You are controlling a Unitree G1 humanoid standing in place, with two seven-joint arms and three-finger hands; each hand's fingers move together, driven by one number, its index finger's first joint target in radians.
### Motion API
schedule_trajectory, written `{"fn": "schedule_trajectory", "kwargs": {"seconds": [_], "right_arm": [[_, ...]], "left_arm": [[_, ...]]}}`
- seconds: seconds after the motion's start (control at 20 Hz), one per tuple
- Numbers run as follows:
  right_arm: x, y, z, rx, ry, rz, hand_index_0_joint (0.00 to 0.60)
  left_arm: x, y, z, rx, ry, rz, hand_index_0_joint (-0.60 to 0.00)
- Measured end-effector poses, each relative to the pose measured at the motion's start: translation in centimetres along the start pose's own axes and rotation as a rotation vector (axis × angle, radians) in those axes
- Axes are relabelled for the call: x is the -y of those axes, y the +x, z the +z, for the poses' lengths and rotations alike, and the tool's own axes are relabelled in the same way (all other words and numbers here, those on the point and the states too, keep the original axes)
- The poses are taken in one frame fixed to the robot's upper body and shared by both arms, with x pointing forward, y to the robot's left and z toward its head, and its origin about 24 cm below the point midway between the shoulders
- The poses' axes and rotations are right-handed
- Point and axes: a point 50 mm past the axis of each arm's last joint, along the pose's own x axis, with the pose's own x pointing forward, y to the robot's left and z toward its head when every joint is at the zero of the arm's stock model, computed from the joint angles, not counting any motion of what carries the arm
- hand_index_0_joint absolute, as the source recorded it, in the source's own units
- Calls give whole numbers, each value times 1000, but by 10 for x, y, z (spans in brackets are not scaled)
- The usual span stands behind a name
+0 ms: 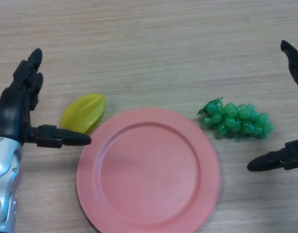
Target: Pick up the yellow starfruit and place it on the plate
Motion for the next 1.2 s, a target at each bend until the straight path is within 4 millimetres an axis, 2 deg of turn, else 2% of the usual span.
{"fn": "schedule_trajectory", "kwargs": {"seconds": [0.15,0.4,0.55,0.7,0.75,0.8,0.85,0.9,0.95,1.0,1.05,1.1,1.15,1.2], "right_arm": [[0,0,3,7,-2,0,0],[0,0,2,3,0,-6,0],[4,-2,10,30,44,-18,0],[13,-3,10,30,42,-70,0],[13,-4,10,29,42,-74,50],[13,-4,10,28,42,-74,151],[13,-4,10,28,42,-77,300],[15,-4,10,27,43,-82,401],[19,-6,10,30,41,-107,543],[24,-7,13,41,36,-143,600],[29,-8,16,54,31,-196,600],[32,-9,16,60,27,-214,600],[33,-9,16,59,25,-218,600],[33,-10,15,57,25,-218,600]], "left_arm": [[6,11,-12,-18,13,-25,0],[10,17,-23,-58,25,-51,0],[13,17,-30,-90,8,-66,0],[22,15,-39,-89,4,-93,0],[26,17,-39,-85,10,-117,0],[26,18,-38,-84,10,-118,0],[26,19,-39,-84,10,-118,0],[27,19,-40,-79,11,-120,0],[28,21,-41,-70,15,-123,0],[30,23,-42,-53,40,-129,0],[32,25,-43,-47,70,-137,-50],[34,26,-42,-43,75,-141,-150],[35,26,-42,-39,73,-137,-300],[36,26,-42,-28,101,-130,-400]]}}
